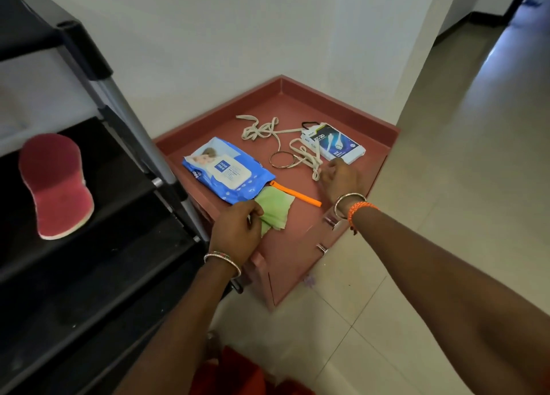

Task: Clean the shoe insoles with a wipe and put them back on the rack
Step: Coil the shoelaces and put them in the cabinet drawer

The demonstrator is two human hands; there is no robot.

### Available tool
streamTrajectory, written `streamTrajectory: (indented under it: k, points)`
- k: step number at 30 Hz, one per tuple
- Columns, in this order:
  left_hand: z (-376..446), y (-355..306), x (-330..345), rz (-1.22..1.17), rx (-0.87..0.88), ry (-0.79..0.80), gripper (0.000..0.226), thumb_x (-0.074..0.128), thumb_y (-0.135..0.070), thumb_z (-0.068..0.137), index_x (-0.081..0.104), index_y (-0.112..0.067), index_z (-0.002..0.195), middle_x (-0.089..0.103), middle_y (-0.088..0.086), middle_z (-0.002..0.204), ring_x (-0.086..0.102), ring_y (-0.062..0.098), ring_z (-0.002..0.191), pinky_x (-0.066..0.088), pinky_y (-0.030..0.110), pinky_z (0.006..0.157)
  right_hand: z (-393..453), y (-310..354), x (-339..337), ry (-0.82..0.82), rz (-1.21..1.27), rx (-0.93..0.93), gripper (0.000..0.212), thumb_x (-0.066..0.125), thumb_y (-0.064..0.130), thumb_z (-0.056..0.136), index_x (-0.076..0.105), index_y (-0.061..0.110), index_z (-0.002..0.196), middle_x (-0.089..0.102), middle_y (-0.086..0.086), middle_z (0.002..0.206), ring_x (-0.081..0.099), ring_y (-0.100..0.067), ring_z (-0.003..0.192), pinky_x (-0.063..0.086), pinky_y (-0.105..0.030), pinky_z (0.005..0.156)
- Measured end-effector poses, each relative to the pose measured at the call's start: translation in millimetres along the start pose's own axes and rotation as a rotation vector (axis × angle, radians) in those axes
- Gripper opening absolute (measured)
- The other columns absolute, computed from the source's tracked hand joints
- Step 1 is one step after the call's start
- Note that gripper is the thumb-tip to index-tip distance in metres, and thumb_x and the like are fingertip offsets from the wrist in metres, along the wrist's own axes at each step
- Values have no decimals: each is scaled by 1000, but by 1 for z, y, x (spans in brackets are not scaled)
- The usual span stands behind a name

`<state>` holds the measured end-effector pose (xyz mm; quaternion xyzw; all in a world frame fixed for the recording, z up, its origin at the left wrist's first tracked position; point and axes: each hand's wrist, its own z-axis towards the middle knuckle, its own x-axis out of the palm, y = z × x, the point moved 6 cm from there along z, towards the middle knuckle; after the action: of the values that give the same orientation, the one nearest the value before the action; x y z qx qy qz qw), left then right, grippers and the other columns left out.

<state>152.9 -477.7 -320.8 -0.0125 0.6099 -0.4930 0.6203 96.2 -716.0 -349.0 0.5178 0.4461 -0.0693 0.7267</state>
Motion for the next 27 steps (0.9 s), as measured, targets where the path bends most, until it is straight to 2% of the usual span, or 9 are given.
streamTrajectory:
  k: [5, 9, 11, 15, 18, 21, 23, 24, 27]
  points:
    - [3, 6, 0, -64, -15, 11, 17, 53, 1, 82, 67, -8, 84, 65, 0, 83, 57, 14, 74, 42, 22, 68, 19, 11, 14, 92, 17, 15, 31, 66, 25, 83, 64, 8, 108, 66, -14, 106, 57, -34, 103, 46, -37, 86]
    - [4, 12, -1, -170, -67, 27, 19, 53, 3, 83, 66, -9, 82, 64, -3, 79, 58, 12, 73, 48, 23, 70, 28, 16, 7, 8, 90, 122, 14, 61, 22, 85, 67, 9, 83, 65, -15, 92, 58, -34, 91, 46, -33, 75]
    - [5, 16, -2, -287, -153, 49, 23, 52, 4, 85, 65, -13, 78, 64, -2, 78, 59, 13, 73, 50, 25, 71, 29, 24, -8, -64, 169, 120, 22, 57, 18, 85, 56, 12, 65, 57, -8, 71, 53, -30, 75, 39, -30, 64]
    - [3, 5, -12, -439, -264, 140, 37, 48, 13, 83, 58, -19, 66, 59, 2, 67, 54, 16, 64, 46, 30, 67, 22, 60, -56, -149, 258, -49, 19, 56, 15, 85, 58, 2, 70, 51, -7, 62, 47, -23, 64, 35, -33, 57]
    - [5, -31, -40, -392, -203, 132, 32, 48, 10, 82, 59, -18, 68, 59, 4, 68, 52, 17, 62, 43, 30, 66, -2, 101, -105, -110, 313, -206, 17, 57, 18, 88, 57, 13, 72, 56, -3, 64, 51, -20, 64, 41, -33, 60]
    - [9, -89, -86, -350, -61, -57, 15, 60, -5, 88, 61, -9, 102, 60, -1, 99, 56, 15, 90, 41, 24, 80, -44, 146, -148, 14, 335, -426, 23, 55, 17, 90, 54, 17, 67, 49, 5, 56, 46, -13, 56, 39, -32, 58]
    - [6, -129, -120, -327, 34, -149, 41, 65, -13, 87, 52, -6, 125, 52, -1, 117, 50, 12, 104, 34, 14, 85, -84, 173, -177, 78, 289, -552, 33, 53, 13, 90, 45, 21, 59, 41, 7, 51, 39, -11, 53, 37, -35, 57]
    - [2, -147, -134, -311, 88, -153, 43, 65, -15, 87, 51, -5, 126, 52, 0, 118, 50, 12, 106, 34, 13, 84, -103, 183, -190, 102, 268, -601, 38, 52, 11, 90, 40, 23, 56, 37, 7, 50, 36, -10, 51, 35, -35, 57]
    - [-20, -183, -170, 15, 176, -120, 13, 55, -17, 93, 61, -8, 100, 67, 11, 97, 61, 33, 96, 45, 35, 76, -154, 204, -219, 108, 213, -663, 40, 48, 9, 91, 38, 20, 53, 37, 6, 49, 35, -12, 50, 33, -37, 55]
